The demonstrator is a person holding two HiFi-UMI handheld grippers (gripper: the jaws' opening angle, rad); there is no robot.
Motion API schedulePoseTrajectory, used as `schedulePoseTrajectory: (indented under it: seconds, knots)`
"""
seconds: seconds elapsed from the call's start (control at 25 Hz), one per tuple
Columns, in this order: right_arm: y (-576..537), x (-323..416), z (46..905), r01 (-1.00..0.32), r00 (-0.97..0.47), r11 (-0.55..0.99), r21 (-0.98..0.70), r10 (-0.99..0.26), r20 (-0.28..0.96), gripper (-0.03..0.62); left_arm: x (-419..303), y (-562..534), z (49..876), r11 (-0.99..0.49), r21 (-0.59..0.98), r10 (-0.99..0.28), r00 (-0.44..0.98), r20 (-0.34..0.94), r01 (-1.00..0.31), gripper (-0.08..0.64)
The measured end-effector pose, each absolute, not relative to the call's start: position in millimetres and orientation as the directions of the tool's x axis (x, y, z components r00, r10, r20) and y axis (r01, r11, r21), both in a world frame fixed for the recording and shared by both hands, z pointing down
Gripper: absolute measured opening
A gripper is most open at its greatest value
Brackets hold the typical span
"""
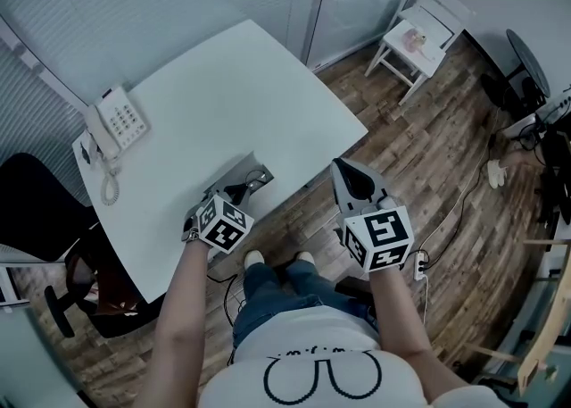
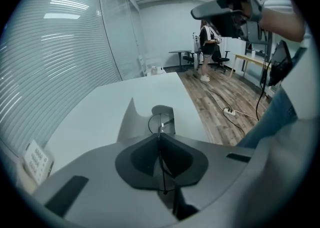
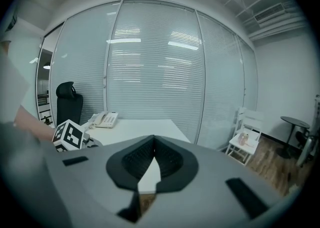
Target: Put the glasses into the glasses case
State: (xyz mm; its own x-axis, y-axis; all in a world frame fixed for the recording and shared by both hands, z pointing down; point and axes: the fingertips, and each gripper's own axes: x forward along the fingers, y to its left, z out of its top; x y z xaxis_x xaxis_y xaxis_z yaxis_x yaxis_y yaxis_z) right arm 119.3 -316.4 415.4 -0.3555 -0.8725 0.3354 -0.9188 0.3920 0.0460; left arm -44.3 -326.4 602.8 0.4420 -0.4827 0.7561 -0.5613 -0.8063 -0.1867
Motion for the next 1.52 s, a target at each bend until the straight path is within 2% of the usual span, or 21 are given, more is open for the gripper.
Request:
schedulePoseTrajectory:
  seconds: [0.12, 0.2, 0.28, 0.52, 0.84, 0.92, 1.04, 1.08, 1.52]
  knots:
    - [-320.1, 112.2, 412.3, -0.914, -0.364, 0.402, 0.05, -0.87, 0.332, 0.012, -47.5, -327.9, 602.2, -0.804, -0.187, -0.485, 0.441, 0.756, -0.564, 0.025]
    - [-322.2, 109.7, 410.3, -0.913, -0.367, 0.405, 0.052, -0.87, 0.329, 0.012, -48.9, -329.8, 597.1, -0.796, -0.179, -0.494, 0.449, 0.744, -0.579, 0.104]
    - [-324.3, 106.6, 407.8, -0.912, -0.371, 0.408, 0.052, -0.871, 0.323, 0.012, -50.4, -331.3, 587.2, -0.786, -0.173, -0.509, 0.463, 0.725, -0.593, 0.13]
    - [-331.0, 90.5, 392.5, -0.908, -0.384, 0.415, 0.058, -0.88, 0.28, 0.012, -70.7, -347.0, 524.1, -0.701, -0.151, -0.636, 0.515, 0.575, -0.697, 0.14]
    - [-331.2, 61.4, 369.8, -0.919, -0.367, 0.387, 0.072, -0.909, 0.197, 0.012, -141.7, -373.5, 431.4, -0.529, -0.113, -0.82, 0.473, 0.321, -0.841, 0.141]
    - [-330.1, 55.8, 363.3, -0.924, -0.357, 0.374, 0.08, -0.918, 0.172, 0.012, -157.6, -374.2, 412.7, -0.495, -0.099, -0.85, 0.458, 0.26, -0.863, 0.117]
    - [-327.3, 48.1, 352.4, -0.928, -0.347, 0.361, 0.095, -0.928, 0.139, 0.012, -177.8, -371.6, 391.5, -0.45, -0.078, -0.883, 0.43, 0.187, -0.89, 0.029]
    - [-326.3, 45.7, 348.4, -0.928, -0.346, 0.36, 0.101, -0.929, 0.129, 0.012, -182.6, -370.2, 385.6, -0.44, -0.075, -0.89, 0.424, 0.169, -0.895, 0.018]
    - [-306.6, 32.4, 299.4, -0.901, -0.388, 0.383, 0.203, -0.921, 0.016, 0.011, -188.7, -345.0, 316.9, -0.341, -0.133, -0.939, 0.345, -0.004, -0.931, 0.015]
